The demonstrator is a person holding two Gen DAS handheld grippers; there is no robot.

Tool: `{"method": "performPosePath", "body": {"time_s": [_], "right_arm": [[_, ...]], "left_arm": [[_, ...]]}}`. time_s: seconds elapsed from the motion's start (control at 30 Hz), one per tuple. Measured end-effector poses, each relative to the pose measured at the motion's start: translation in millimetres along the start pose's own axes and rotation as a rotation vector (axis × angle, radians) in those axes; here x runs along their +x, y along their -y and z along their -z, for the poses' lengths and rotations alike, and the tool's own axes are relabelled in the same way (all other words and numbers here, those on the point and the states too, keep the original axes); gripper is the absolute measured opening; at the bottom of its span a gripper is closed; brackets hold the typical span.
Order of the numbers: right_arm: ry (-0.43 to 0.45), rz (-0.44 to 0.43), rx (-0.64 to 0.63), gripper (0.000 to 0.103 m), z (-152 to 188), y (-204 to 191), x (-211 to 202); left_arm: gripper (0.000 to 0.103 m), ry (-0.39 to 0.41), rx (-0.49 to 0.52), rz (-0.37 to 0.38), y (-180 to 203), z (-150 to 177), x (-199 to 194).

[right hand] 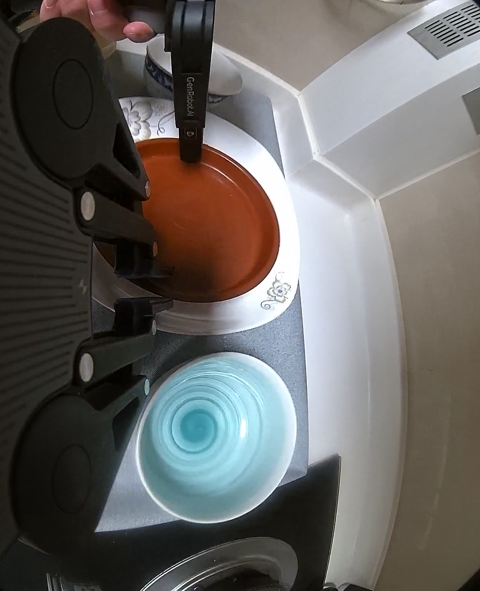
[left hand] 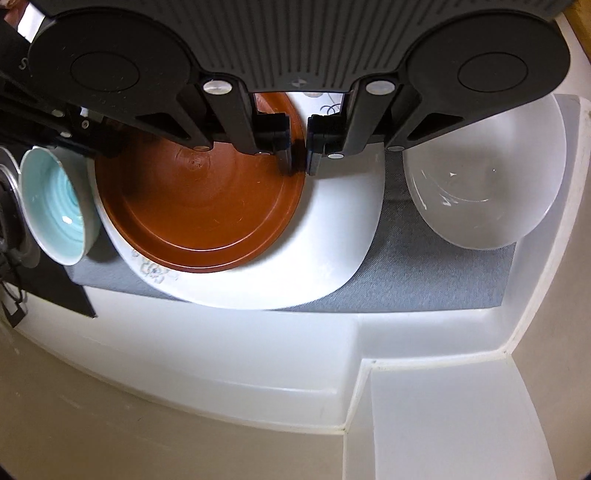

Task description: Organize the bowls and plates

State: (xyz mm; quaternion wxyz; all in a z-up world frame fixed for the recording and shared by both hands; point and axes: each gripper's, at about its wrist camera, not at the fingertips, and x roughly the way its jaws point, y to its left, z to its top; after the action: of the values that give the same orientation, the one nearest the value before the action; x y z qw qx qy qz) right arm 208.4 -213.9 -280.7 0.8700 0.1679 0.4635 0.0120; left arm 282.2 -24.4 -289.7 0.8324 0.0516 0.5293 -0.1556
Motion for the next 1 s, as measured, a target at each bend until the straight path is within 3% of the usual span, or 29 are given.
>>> {"method": "performPosePath", "body": {"time_s": [0.13,0.17,0.2,0.23,0.27,0.3,0.4,0.53,0.57,0.6,0.67,0.73,0.87,1.0], "right_arm": [[-0.006,0.017,-0.030,0.013,-1,-5,0],[-0.002,0.026,-0.036,0.015,-1,-5,-3],[0.004,0.033,-0.047,0.015,-1,-7,-7],[0.012,0.035,-0.061,0.016,0,-8,-12],[0.024,0.038,-0.073,0.022,0,-9,-18],[0.041,0.045,-0.081,0.034,1,-11,-25],[0.091,0.016,-0.089,0.047,0,-16,-44],[0.139,-0.095,-0.117,0.068,-3,-39,-53],[0.133,-0.126,-0.134,0.070,-5,-48,-49],[0.114,-0.159,-0.148,0.071,-7,-56,-43],[0.085,-0.196,-0.163,0.071,-9,-74,-31],[0.079,-0.212,-0.191,0.068,-11,-92,-20],[0.038,-0.224,-0.273,0.037,-15,-129,3],[-0.002,-0.295,-0.316,0.032,-18,-148,27]], "left_arm": [[0.010,0.033,0.037,-0.022,0,1,-14],[0.020,0.050,0.039,-0.015,-2,2,-25],[0.040,0.077,0.038,-0.001,-6,4,-40],[0.052,0.112,0.034,0.013,-12,7,-55],[0.071,0.150,0.029,0.021,-20,12,-69],[0.079,0.189,0.020,0.016,-29,17,-84],[0.083,0.277,-0.030,-0.016,-67,38,-114],[0.082,0.279,-0.163,-0.049,-120,61,-111],[0.076,0.247,-0.214,-0.062,-131,64,-104],[0.062,0.218,-0.257,-0.068,-140,65,-98],[0.047,0.192,-0.309,-0.035,-153,68,-89],[0.039,0.190,-0.331,-0.002,-159,68,-83],[0.024,0.175,-0.361,0.008,-165,64,-66],[0.016,0.158,-0.434,0.068,-172,62,-55]]}}
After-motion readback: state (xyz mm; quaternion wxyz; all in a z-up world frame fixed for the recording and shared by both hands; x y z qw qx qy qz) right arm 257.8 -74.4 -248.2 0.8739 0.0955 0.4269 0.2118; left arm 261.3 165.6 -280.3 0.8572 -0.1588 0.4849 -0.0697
